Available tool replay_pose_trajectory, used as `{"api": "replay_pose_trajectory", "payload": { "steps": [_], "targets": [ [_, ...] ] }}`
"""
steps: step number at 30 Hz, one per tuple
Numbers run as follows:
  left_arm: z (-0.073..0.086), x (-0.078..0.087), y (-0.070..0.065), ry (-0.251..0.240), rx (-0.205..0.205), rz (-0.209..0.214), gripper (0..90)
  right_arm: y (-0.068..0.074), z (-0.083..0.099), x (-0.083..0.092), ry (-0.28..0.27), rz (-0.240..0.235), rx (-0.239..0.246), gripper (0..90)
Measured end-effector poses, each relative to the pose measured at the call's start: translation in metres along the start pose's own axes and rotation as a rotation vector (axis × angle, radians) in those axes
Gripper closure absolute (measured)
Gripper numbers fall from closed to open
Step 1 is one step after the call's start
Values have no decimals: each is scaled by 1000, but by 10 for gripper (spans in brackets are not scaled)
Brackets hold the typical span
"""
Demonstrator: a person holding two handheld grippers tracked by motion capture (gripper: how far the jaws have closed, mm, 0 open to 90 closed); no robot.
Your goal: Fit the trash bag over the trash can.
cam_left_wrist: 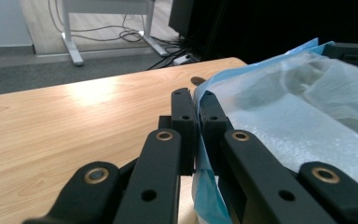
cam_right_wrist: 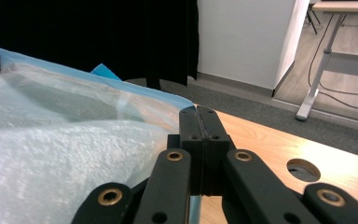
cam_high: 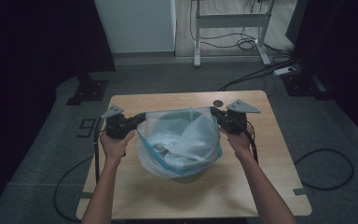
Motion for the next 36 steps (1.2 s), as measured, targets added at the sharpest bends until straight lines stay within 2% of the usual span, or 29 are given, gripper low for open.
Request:
{"api": "replay_pose_trajectory", "payload": {
  "steps": [4,11,17,25,36],
  "targets": [
    [4,-8,6,13,18,-4,872,-5,6,-8,12,4,-22,892],
    [18,-22,15,69,60,-5,871,-13,23,-21,54,4,-77,892],
    [32,-23,16,96,74,6,870,-14,41,-27,90,3,-103,892],
    [39,-18,14,87,69,11,880,-13,56,-27,117,-4,-119,892],
    [58,-17,11,103,57,14,889,-11,69,-25,135,-7,-125,892]
  ]
}}
Point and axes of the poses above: each handheld gripper's, and its own axes: x roughly backward along the jaws, z roughly out of its underside, y roughly to its left, the point moved 7 cm from there along -x, roughly forward along the jaws, and after that the axes turned 5 degrees about -y, right-handed, at the moved point
